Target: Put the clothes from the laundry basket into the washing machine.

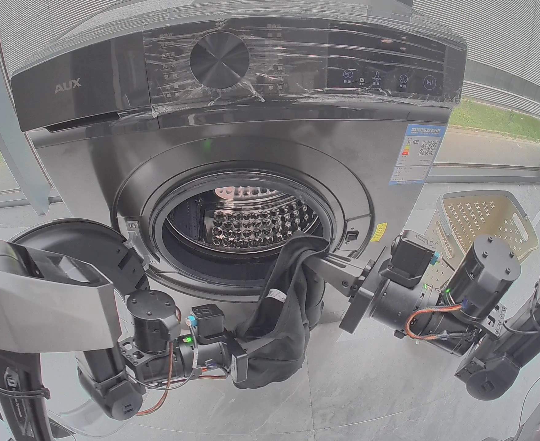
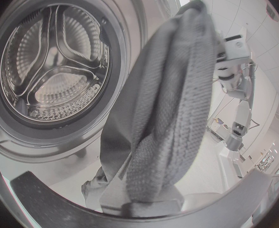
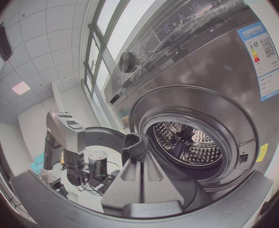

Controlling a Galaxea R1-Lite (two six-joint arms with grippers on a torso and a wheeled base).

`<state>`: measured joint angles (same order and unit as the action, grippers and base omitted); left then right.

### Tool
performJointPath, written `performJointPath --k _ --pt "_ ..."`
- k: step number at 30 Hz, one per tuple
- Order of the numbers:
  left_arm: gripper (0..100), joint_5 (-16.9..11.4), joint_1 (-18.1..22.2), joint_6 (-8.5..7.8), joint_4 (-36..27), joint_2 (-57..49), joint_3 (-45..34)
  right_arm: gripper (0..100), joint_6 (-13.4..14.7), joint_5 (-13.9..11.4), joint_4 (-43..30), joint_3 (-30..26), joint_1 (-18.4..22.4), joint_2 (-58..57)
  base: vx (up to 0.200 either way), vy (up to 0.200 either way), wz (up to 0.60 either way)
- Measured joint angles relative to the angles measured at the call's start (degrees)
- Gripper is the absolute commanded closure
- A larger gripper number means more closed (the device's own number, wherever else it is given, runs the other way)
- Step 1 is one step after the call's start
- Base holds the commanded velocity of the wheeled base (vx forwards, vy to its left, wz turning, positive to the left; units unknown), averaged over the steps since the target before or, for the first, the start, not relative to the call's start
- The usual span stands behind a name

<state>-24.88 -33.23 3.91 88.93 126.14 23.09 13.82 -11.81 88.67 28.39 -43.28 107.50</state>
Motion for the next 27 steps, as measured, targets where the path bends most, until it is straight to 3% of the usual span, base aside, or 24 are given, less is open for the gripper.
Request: performJointPath --k 5,12,24,25,27 --pt "100 -2.29 0.10 0.11 0.02 -7.09 -5.73 100 0.07 0.38 0.00 1.05 2.51 1.66 0.000 0.000 0.00" --pt "100 -5.72 1.12 0.99 0.05 -16.71 -11.13 100 0.13 3.00 0.01 1.26 4.11 4.60 0.000 0.000 0.00" --pt "100 -6.24 4.00 1.56 0.05 -22.33 -10.42 100 -0.04 3.47 -0.02 -3.32 0.67 8.11 0.000 0.000 0.00" --pt "100 -6.24 4.02 1.58 0.02 -22.38 -10.39 0 -0.06 3.52 0.00 -3.38 0.61 8.19 0.000 0.000 0.00" --pt "100 -6.23 4.16 1.56 0.05 -22.49 -10.23 0 -0.04 3.56 -0.02 -3.64 0.39 8.30 0.000 0.000 0.00"
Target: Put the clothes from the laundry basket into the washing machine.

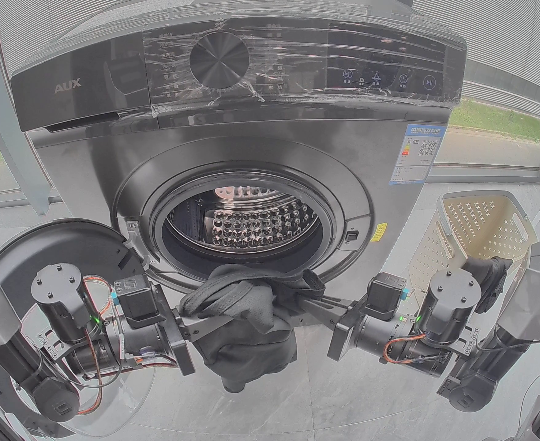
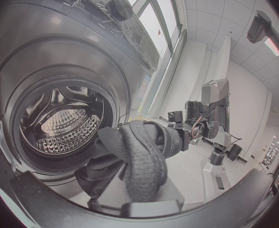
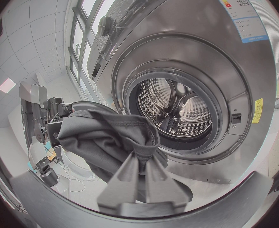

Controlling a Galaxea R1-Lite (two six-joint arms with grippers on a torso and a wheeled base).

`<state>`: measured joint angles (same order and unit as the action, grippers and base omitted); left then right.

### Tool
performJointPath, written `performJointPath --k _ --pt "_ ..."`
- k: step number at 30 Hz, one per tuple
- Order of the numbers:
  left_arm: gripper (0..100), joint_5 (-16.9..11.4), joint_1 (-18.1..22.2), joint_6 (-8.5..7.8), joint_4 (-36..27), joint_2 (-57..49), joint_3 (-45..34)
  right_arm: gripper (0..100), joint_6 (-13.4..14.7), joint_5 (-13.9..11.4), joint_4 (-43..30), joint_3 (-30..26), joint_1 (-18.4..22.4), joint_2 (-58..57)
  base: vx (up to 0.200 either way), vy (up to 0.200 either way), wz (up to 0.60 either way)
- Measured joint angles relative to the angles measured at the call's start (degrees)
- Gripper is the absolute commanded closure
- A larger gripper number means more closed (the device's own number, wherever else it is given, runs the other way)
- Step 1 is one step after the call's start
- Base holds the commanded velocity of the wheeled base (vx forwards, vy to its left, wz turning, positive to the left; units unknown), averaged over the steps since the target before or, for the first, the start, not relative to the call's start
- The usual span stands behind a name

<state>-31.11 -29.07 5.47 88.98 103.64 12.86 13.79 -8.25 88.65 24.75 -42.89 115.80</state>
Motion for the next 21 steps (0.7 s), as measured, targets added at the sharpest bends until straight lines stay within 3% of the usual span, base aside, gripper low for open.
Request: performJointPath --k 6,18,21 --pt "100 0.11 0.13 0.00 -0.02 -0.15 0.11 0 -0.27 0.00 0.02 -2.54 -0.33 -0.09 0.000 0.000 0.00" --pt "100 0.55 1.93 -0.04 0.02 -1.17 -0.27 0 -0.88 -0.11 0.02 -14.25 1.57 -7.12 0.000 0.000 0.00" --pt "100 1.66 2.76 -0.01 0.00 -1.63 -0.30 0 -3.10 0.07 0.02 -15.04 3.89 -8.56 0.000 0.000 0.00"
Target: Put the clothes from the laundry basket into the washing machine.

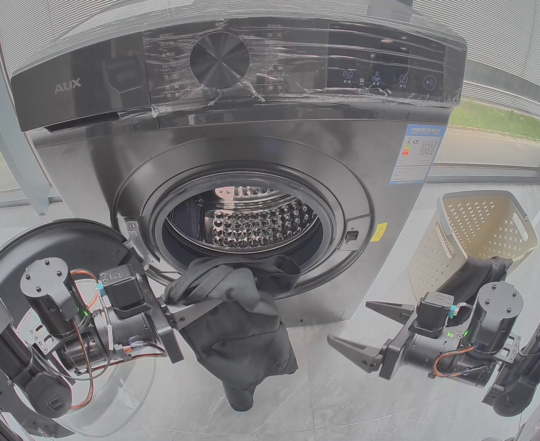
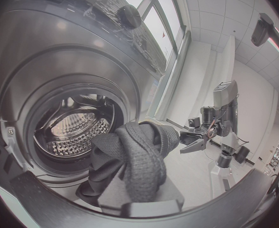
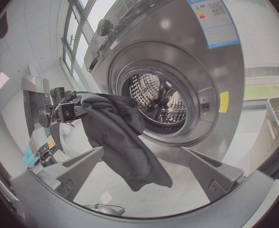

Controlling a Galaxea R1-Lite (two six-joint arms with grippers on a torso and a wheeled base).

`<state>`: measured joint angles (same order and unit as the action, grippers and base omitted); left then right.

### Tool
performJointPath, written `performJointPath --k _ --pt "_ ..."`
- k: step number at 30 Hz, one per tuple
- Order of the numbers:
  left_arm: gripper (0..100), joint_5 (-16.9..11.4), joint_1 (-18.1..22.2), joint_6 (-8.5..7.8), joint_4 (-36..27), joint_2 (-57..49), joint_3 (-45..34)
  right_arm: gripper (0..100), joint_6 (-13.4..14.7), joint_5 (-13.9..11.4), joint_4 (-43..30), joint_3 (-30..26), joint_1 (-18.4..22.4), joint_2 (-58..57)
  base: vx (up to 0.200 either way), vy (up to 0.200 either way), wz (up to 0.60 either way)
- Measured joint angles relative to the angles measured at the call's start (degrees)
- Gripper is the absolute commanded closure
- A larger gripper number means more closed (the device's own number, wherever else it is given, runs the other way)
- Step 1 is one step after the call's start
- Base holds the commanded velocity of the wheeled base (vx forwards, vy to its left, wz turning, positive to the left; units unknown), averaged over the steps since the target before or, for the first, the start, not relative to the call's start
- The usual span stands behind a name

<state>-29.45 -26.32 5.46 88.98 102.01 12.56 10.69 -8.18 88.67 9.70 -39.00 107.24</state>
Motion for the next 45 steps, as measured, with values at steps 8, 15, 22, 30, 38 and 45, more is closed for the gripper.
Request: performJointPath --k 8,15,22,30,38,45 --pt "100 10.79 0.66 0.17 -0.02 -0.57 0.17 0 -2.65 5.34 0.00 1.51 3.85 -1.21 0.000 0.000 0.00" --pt "100 18.54 -2.58 0.72 -0.02 -0.74 -1.12 0 -2.76 6.16 0.00 2.28 3.97 -1.45 0.000 0.000 0.00" --pt "100 20.57 -2.69 -0.24 -0.07 -0.06 -1.32 0 -2.40 6.19 -0.02 2.22 4.28 -0.93 0.000 0.000 0.00" --pt "100 21.69 -1.84 -0.67 0.00 0.13 -1.37 0 -2.27 6.18 -0.02 2.15 4.08 -0.10 0.000 0.000 0.00" --pt "100 21.55 -1.95 -0.51 -0.02 0.85 -1.01 0 -2.24 6.18 -0.02 2.15 3.96 0.45 0.075 0.000 0.00" --pt "100 21.63 -1.90 -0.89 -0.02 2.07 -0.38 0 -2.24 6.27 -0.02 2.06 3.96 0.54 0.000 0.000 0.00"
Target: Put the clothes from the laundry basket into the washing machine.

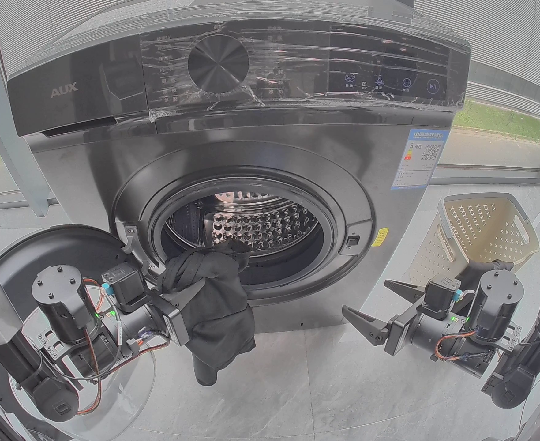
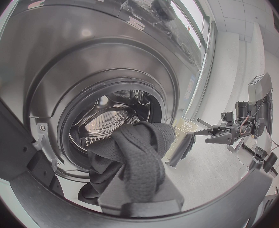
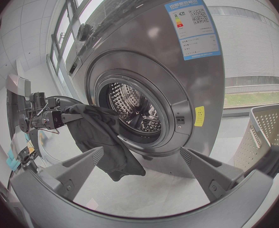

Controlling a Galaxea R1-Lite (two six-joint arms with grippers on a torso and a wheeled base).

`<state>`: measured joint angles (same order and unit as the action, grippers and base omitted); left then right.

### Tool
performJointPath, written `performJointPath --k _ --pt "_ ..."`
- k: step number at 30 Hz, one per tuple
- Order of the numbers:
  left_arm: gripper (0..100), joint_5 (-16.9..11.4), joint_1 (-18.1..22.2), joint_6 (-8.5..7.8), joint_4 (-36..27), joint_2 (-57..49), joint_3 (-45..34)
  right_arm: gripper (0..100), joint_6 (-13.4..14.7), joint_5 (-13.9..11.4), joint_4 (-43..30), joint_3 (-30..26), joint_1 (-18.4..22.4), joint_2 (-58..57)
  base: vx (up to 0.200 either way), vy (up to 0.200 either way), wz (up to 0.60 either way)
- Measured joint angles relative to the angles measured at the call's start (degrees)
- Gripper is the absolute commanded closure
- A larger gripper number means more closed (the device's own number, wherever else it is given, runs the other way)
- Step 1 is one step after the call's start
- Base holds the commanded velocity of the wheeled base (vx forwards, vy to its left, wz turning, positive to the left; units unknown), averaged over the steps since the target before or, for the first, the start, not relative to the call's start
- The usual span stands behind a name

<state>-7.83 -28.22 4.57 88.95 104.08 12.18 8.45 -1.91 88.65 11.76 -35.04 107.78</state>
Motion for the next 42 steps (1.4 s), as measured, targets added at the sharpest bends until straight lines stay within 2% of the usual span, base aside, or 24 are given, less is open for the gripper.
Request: performJointPath --k 8,14,29,32,42 --pt "100 0.02 -0.52 -0.11 0.02 0.62 -0.33 0 -0.02 0.02 0.02 -0.02 -0.10 0.05 0.000 0.000 0.00" --pt "100 0.39 -3.08 0.05 0.00 0.46 0.24 0 -0.07 0.02 0.00 -0.27 -0.71 -0.04 0.000 0.000 0.00" --pt "100 1.84 -4.46 -0.12 0.00 11.00 11.46 0 -0.54 -0.16 0.00 -2.93 -4.55 -0.28 0.000 0.000 0.00" --pt "100 3.18 -4.46 -0.04 0.02 14.45 15.04 0 -0.57 -0.13 0.02 -3.00 -4.82 -0.33 0.000 0.000 0.00" --pt "100 5.18 -4.33 0.43 -0.22 25.11 28.70 0 -0.65 -0.16 0.00 -3.00 -5.32 -0.72 0.000 0.000 0.00"
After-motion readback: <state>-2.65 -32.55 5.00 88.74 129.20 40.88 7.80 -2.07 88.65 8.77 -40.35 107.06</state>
